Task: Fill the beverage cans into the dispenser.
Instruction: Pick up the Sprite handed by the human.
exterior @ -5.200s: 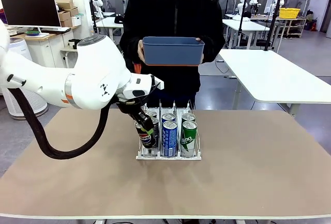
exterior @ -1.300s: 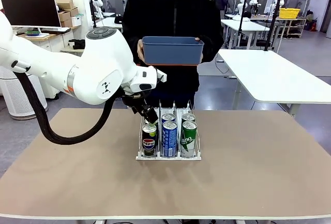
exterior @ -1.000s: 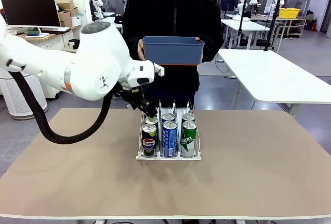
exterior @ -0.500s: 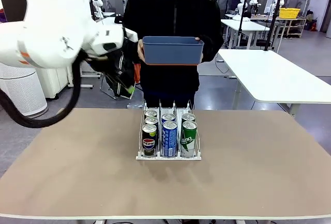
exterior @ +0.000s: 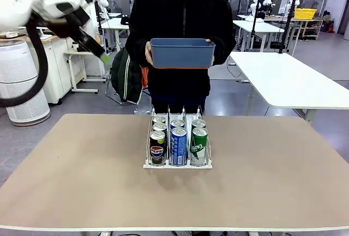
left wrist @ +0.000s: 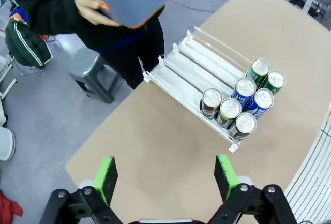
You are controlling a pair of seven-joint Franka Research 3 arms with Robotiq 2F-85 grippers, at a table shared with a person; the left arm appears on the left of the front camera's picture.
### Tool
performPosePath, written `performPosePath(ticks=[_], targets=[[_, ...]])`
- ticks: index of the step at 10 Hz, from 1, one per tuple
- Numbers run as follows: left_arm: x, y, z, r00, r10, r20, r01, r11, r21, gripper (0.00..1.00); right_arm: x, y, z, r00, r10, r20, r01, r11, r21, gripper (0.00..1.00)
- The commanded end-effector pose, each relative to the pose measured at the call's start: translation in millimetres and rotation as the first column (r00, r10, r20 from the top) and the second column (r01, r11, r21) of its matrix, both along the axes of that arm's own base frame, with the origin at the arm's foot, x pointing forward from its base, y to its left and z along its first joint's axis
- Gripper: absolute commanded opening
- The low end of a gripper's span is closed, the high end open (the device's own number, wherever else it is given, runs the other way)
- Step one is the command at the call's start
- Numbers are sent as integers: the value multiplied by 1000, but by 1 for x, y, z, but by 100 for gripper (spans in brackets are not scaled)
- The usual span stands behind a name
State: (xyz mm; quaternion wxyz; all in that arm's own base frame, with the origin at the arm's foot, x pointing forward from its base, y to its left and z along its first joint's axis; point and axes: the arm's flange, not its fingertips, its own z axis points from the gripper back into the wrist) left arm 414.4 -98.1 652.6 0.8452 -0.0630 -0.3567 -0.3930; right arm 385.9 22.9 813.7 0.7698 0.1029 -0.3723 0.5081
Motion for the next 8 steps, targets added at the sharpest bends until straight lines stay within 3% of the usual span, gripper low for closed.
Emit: performPosePath(ticks=[1, 3, 4, 5, 8], targets=[[2, 13, 33, 998, -57, -8, 56, 996, -76, 100, -1, 0, -1, 1000, 1, -1, -1, 1000, 1, 100], [-3, 17, 61, 998, -59, -10, 57, 994, -97, 100, -1, 0, -1, 1000, 1, -1, -1, 1000, 1, 100], [-8, 11, 62, 997, -65, -44, 60, 992, -112, 100, -1, 0, -1, 1000, 1, -1, -1, 1000, 1, 100], [-9, 19, 62, 1000, -26, 11, 27, 996, -80, 100, -1, 0, -1, 1000, 1, -1, -1, 1000, 1, 100], [-9, 19, 62, 1000, -26, 11, 27, 996, -80, 100, -1, 0, -1, 1000, 1, -1, -1, 1000, 1, 100]])
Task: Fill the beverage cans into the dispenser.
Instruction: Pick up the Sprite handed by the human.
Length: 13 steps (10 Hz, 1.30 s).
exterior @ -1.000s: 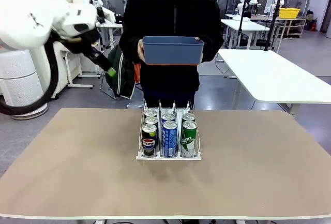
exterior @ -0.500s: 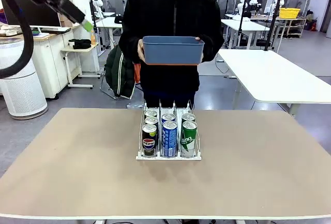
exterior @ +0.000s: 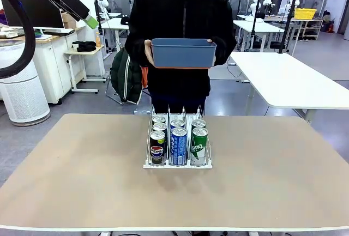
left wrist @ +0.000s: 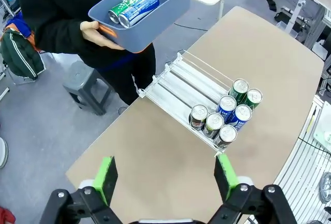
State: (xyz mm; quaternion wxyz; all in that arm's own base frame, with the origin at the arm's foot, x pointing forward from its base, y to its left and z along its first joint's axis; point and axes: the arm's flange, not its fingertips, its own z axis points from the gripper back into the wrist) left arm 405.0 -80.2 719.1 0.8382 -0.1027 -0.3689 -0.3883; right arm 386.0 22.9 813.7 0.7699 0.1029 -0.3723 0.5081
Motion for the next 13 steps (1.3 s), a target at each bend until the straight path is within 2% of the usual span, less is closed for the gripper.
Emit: performPosePath(ticks=[1, 2, 4, 7, 11, 13], targets=[[-1, -1, 1, 1000, -4, 2, 4, 1000, -2, 100, -1, 0, -1, 1000, 1, -1, -1, 1000, 1, 100], [3, -7, -15, 996, 83, -44, -84, 996, -28, 100, -1, 0, -1, 1000, 1, -1, -1, 1000, 1, 100], [-1, -11, -6, 983, 167, -75, -168, 986, -16, 100, -1, 0, -1, 1000, 1, -1, -1, 1000, 1, 100], [-9, -19, 8, 987, 138, -88, -142, 989, -39, 100, -1, 0, -1, 1000, 1, -1, -1, 1000, 1, 100], [-17, -32, 23, 997, 64, -46, -61, 996, 61, 100, -1, 0, -1, 1000, 1, -1, -1, 1000, 1, 100], [-22, -32, 27, 997, 2, -77, 4, 997, 82, 100, -1, 0, -1, 1000, 1, -1, -1, 1000, 1, 100]])
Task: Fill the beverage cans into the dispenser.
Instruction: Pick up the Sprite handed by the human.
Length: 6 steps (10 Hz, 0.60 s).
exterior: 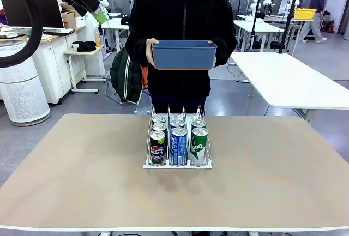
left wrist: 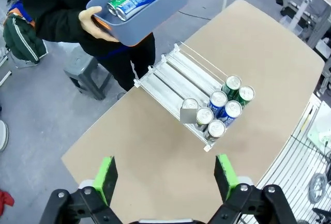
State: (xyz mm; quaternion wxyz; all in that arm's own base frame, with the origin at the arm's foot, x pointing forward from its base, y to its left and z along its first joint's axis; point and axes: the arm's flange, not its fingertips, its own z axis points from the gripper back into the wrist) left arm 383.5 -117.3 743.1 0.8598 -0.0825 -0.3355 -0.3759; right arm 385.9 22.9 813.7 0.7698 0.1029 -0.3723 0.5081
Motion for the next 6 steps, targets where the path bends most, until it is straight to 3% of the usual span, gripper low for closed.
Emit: performPosePath(ticks=[1, 3, 6], targets=[[-4, 8, 5, 996, -82, -29, 82, 996, 20, 100, -1, 0, -1, 1000, 1, -1, -1, 1000, 1, 100], [-7, 14, 7, 986, -158, -45, 158, 987, -13, 100, -1, 0, -1, 1000, 1, -1, -1, 1000, 1, 100], [-8, 15, 10, 988, -152, -22, 152, 988, -14, 100, -1, 0, -1, 1000, 1, -1, -1, 1000, 1, 100]])
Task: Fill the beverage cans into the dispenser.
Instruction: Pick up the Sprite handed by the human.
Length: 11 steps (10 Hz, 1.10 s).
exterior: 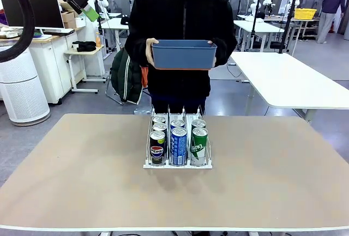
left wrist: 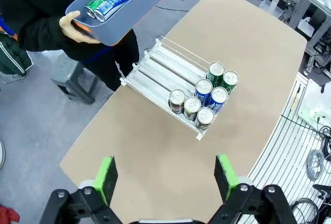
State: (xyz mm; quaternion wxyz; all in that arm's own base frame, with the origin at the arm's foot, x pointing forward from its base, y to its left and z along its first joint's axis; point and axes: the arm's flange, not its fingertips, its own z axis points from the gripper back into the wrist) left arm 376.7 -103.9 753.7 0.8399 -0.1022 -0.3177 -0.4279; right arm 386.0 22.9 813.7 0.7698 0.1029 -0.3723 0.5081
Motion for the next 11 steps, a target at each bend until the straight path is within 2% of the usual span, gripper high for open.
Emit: performPosePath(ticks=[1, 2, 11], targets=[[-1, 1, 0, 999, -32, 11, 32, 999, -28, 100, -1, 0, -1, 1000, 1, -1, -1, 1000, 1, 100], [0, 0, 0, 1000, 0, 0, 0, 1000, 0, 100, -1, 0, -1, 1000, 1, -1, -1, 1000, 1, 100], [0, 0, 0, 1000, 0, 0, 0, 1000, 0, 100, -1, 0, -1, 1000, 1, -1, -1, 1000, 1, 100]])
